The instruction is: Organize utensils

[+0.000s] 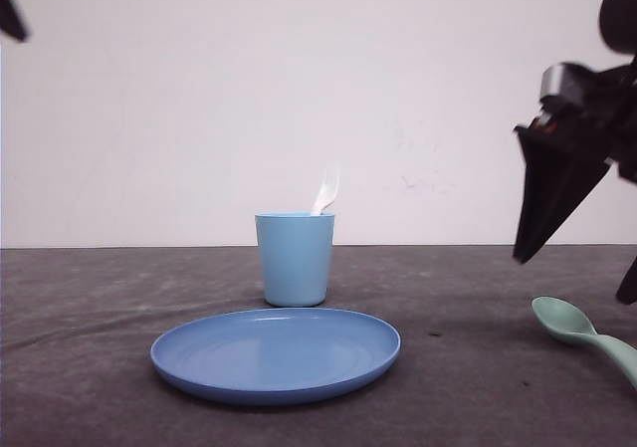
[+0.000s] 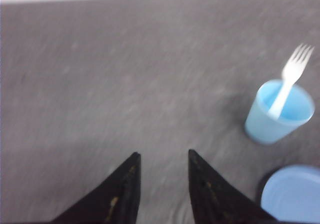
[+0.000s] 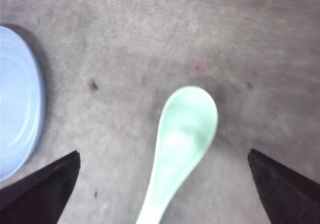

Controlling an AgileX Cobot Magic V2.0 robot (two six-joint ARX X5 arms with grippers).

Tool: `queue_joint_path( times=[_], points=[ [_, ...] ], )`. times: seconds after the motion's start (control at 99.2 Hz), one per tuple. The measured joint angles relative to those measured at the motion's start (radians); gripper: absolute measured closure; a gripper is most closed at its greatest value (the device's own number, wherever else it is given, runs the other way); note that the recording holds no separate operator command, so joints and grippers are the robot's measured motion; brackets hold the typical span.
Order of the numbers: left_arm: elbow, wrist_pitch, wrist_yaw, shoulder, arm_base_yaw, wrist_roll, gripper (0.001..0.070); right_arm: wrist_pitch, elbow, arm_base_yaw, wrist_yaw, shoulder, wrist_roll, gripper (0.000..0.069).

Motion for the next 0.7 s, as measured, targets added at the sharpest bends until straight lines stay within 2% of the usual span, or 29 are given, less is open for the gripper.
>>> queue_joint_path(
  times=[0.161,0.413,0.494,0.696],
  points=[
    [0.000,-0.102,-0.001,-0.045,0.024,0.000,0.0547,0.062,0.000,0.021,0.000,0.063,0.008,0.0012],
    [0.000,-0.125,-0.001,-0.078,0.024,0.000,0.0547,0.126,0.004,0.054,-0.005,0.116,0.025,0.0024],
    [0.000,-0.125,-0.001,-0.080,0.024,0.000,0.0547,0.140,0.005,0.067,-0.011,0.127,0.025,0.0110],
    [0.000,-0.126,-0.001,-0.080,0.024,0.000,0.0547,0.127,0.003,0.092,-0.015,0.140,0.026,0.0429]
  ],
)
